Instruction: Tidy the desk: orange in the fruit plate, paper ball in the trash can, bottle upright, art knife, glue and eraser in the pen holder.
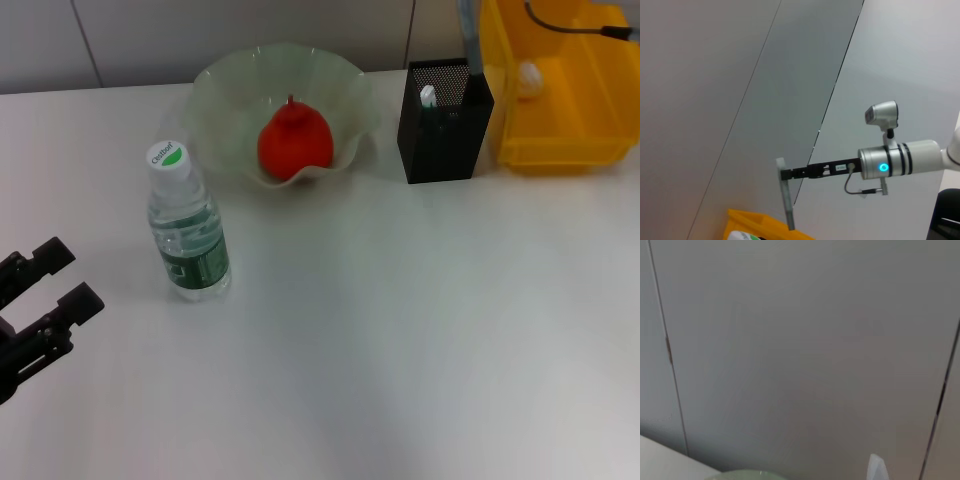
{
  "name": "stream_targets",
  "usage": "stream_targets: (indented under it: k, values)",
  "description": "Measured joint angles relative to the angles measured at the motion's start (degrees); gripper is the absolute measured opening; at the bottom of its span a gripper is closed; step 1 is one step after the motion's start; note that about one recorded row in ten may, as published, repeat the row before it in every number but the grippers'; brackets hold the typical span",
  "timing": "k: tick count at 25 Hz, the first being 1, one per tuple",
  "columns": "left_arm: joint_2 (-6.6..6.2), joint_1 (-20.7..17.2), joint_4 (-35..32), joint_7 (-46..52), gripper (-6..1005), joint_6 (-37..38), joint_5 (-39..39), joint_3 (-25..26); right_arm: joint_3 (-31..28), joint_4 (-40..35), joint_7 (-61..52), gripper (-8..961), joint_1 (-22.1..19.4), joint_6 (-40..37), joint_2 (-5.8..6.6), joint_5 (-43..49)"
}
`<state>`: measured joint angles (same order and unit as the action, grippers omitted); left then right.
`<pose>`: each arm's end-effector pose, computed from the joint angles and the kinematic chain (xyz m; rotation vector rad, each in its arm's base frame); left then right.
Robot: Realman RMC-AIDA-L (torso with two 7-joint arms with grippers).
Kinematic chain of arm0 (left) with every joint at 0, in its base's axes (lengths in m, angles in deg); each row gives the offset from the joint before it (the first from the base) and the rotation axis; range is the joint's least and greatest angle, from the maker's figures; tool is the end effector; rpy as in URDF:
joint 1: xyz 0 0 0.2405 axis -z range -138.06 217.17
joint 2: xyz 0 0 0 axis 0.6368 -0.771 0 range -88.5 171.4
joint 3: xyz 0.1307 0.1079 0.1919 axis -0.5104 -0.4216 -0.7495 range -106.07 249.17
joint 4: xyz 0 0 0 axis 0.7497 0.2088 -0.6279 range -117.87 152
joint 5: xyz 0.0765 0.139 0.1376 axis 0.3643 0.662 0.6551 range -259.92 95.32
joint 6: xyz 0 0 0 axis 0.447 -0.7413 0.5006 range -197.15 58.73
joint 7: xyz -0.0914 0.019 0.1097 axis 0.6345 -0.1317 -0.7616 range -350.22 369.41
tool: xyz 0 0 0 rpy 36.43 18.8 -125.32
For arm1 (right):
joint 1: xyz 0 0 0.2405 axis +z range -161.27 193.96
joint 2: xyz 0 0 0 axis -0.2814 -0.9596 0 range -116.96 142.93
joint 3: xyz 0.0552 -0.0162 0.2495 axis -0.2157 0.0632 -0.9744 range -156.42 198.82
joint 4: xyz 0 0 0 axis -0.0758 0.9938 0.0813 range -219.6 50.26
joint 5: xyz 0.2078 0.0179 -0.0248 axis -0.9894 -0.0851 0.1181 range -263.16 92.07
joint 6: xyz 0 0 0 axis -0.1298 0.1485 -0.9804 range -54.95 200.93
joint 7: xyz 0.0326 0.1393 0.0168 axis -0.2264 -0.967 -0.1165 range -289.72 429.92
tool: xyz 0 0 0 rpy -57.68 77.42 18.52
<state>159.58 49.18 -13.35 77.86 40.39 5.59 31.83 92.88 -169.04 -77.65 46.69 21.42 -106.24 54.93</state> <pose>-0.3055 0.2135 0.0373 -2.3373 -0.6433 -1.3368 0.1395 0.4264 0.0788 -2.0982 0.7011 0.3252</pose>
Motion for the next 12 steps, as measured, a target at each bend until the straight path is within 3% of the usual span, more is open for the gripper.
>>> stream_targets:
  k: [4, 12]
  values:
    - [-0.01, 0.13, 0.05, 0.02, 749, 0.0, 0.0, 0.29, 0.77, 6.66, 8.38, 139, 0.7, 8.17, 0.0, -5.81]
    - [0.0, -0.09, 0.73, 0.03, 749, 0.14, -0.05, 1.52, 4.33, 13.47, 15.75, 140, 1.28, 17.05, 0.03, -9.3]
